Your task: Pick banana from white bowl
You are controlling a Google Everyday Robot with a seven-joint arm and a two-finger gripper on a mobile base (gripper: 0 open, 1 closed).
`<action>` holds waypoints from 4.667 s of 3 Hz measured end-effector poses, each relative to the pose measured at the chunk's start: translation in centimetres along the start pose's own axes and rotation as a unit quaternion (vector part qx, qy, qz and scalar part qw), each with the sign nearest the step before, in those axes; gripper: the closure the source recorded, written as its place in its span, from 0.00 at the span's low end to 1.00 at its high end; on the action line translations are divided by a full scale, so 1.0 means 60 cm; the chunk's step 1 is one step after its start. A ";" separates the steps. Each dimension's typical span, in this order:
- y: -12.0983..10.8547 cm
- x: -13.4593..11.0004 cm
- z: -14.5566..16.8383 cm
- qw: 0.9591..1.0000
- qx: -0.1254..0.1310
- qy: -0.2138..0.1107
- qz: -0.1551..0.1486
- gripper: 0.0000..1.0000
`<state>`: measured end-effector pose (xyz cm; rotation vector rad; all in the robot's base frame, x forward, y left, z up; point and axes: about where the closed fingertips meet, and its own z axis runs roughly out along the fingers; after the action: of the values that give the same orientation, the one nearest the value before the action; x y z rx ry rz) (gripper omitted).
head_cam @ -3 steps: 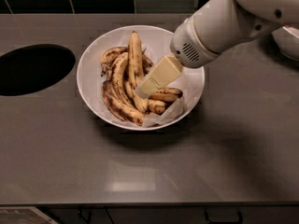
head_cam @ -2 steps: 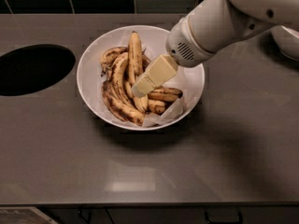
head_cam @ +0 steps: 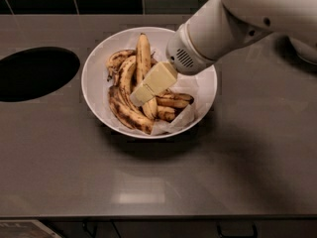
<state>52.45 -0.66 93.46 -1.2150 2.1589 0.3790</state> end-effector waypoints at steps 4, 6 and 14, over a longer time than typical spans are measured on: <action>-0.011 0.011 0.040 0.994 0.059 0.024 0.091 0.00; -0.011 0.010 0.064 0.986 0.090 0.034 0.133 0.00; -0.013 0.011 0.085 0.972 0.148 0.071 0.168 0.93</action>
Offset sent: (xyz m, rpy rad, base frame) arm 0.0007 0.0033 -0.0065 -0.0355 0.0090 -0.0443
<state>54.82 1.18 89.18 -0.7301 2.4445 0.1020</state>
